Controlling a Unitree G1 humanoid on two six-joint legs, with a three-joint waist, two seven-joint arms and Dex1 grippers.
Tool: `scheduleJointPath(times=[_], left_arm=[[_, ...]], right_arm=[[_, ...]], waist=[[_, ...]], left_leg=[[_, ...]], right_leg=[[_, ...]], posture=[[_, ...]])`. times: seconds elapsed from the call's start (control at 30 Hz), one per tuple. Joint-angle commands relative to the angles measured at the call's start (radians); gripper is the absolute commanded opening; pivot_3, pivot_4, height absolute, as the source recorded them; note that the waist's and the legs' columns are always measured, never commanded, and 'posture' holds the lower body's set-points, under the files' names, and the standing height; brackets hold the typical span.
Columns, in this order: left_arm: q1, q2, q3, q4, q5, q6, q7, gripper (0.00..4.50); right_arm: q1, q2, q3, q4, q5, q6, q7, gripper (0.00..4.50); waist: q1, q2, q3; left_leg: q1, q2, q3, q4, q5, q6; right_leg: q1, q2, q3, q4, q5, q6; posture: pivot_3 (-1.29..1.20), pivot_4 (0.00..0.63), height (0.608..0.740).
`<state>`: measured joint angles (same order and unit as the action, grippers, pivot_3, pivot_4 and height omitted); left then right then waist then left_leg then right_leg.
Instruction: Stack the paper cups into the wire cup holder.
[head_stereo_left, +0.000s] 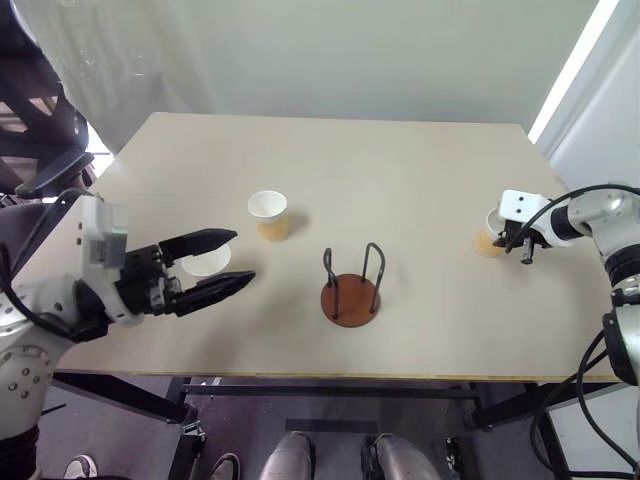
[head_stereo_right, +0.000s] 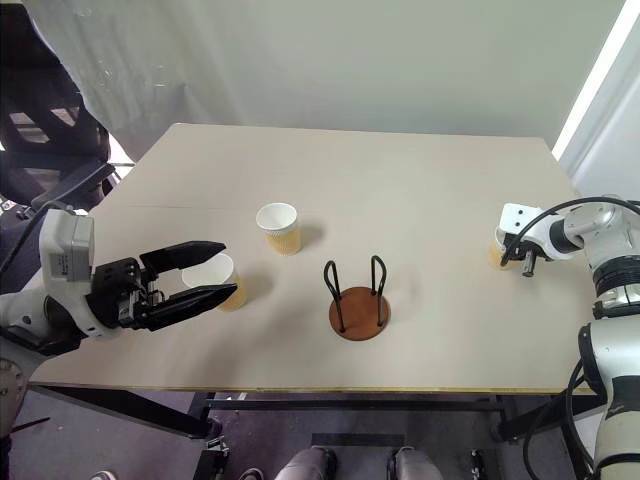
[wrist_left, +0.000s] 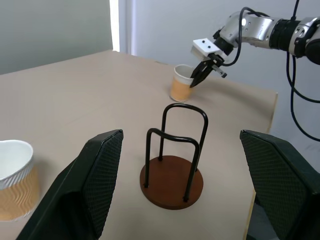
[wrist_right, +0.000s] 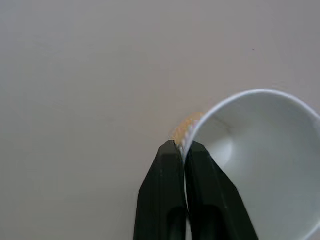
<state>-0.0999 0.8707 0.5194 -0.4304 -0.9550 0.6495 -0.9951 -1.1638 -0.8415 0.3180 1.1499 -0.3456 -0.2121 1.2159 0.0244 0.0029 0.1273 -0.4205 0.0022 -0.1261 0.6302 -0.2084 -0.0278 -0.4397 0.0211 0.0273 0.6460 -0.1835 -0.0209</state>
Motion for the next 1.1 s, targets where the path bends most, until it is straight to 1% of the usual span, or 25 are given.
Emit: scheduleJointPath(times=[0.03,0.1,0.23,0.33,0.37,0.47,0.57,0.67,0.77,0.83,0.93,1.1], left_arm=[[0.026,-0.006,0.028,-0.021,0.013,-0.038,0.0,4.03],[0.038,-0.006,0.034,-0.023,0.01,-0.042,0.001,4.03],[0.066,-0.001,0.046,-0.024,0.01,-0.043,0.0,4.03],[0.093,0.003,0.044,-0.014,0.029,-0.05,-0.013,4.03],[0.097,0.004,0.039,-0.01,0.035,-0.054,-0.016,4.03],[0.09,0.007,0.013,0.002,0.055,-0.062,-0.022,4.03],[0.075,0.009,-0.016,0.01,0.073,-0.069,-0.03,4.03],[0.061,0.01,-0.036,0.012,0.077,-0.069,-0.039,4.03],[0.069,0.011,-0.041,0.012,0.088,-0.073,-0.05,4.03],[0.087,0.008,-0.041,0.011,0.103,-0.08,-0.056,4.03],[0.112,0.0,-0.039,-0.004,0.115,-0.087,-0.053,4.03],[0.159,-0.016,-0.014,-0.046,0.107,-0.081,-0.023,4.03]], right_arm=[[-0.031,-0.045,-0.062,-0.064,0.057,-0.006,0.051,0.04],[-0.03,-0.068,-0.086,-0.129,0.09,-0.005,0.098,0.04],[0.012,-0.111,-0.164,-0.392,0.234,0.07,0.25,0.04],[0.057,-0.12,-0.235,-0.721,0.421,0.253,0.35,0.04],[0.072,-0.116,-0.252,-0.831,0.481,0.327,0.366,0.04],[0.114,-0.08,-0.273,-1.138,0.665,0.545,0.356,0.04],[0.137,-0.042,-0.252,-1.303,0.734,0.654,0.304,0.04],[0.105,0.036,-0.186,-1.364,0.716,0.702,0.229,0.04],[0.064,0.113,-0.112,-1.364,0.661,0.709,0.168,0.04],[0.052,0.142,-0.066,-1.353,0.623,0.697,0.149,0.04],[0.051,0.151,-0.031,-1.34,0.588,0.686,0.14,0.04],[0.07,0.122,0.0,-1.328,0.558,0.642,0.182,0.04]], waist=[[0.0,0.0,0.0],[0.0,0.001,0.0],[-0.001,0.001,0.0],[-0.004,0.001,0.0],[-0.007,0.001,0.0],[-0.011,0.001,0.0],[-0.013,0.0,0.0],[-0.014,0.0,0.0],[-0.016,0.0,0.0],[-0.015,0.0,0.0],[-0.012,-0.001,0.0],[-0.011,-0.001,-0.001]], left_leg=[[0.0,0.0,0.0,0.0,0.0,0.0],[0.0,0.0,0.0,0.0,0.0,0.0],[0.0,0.0,0.001,-0.001,0.0,0.0],[0.0,0.0,0.001,-0.001,0.0,0.0],[0.0,0.0,0.001,-0.001,0.001,0.0],[0.0,0.001,0.001,0.0,0.002,0.0],[0.003,0.002,0.0,0.001,0.003,-0.001],[0.003,0.002,-0.001,0.002,0.004,0.001],[0.003,0.002,-0.001,0.002,0.006,0.001],[0.003,0.002,-0.002,0.002,0.006,0.001],[0.002,0.002,-0.002,0.002,0.005,0.001],[0.0,0.002,-0.002,0.002,0.003,0.0]], right_leg=[[0.0,0.0,0.0,0.0,0.0,0.0],[0.0,0.0,0.0,0.0,0.0,0.0],[0.0,0.0,0.0,-0.001,-0.001,-0.002],[0.0,0.001,0.0,-0.002,-0.003,-0.004],[0.0,0.001,0.0,-0.001,-0.007,-0.01],[0.001,0.003,0.0,-0.001,-0.009,-0.01],[0.006,0.005,0.0,-0.002,-0.014,-0.01],[0.007,0.005,0.001,-0.002,-0.014,-0.009],[0.007,0.005,0.001,-0.002,-0.013,-0.01],[0.006,0.005,0.001,-0.001,-0.012,-0.01],[0.005,0.005,0.0,-0.001,-0.013,-0.01],[0.004,0.005,0.0,-0.002,-0.013,-0.01]], posture=[[0.0,0.15,0.74],[0.0,0.15,0.74],[0.0,0.15,0.74],[0.0,0.15,0.74],[0.0,0.15,0.74],[0.0,0.15,0.74],[0.0,0.15,0.74],[0.0,0.15,0.74],[0.0,0.15,0.74],[0.0,0.15,0.74],[0.0,0.15,0.74],[0.0,0.15,0.74]])
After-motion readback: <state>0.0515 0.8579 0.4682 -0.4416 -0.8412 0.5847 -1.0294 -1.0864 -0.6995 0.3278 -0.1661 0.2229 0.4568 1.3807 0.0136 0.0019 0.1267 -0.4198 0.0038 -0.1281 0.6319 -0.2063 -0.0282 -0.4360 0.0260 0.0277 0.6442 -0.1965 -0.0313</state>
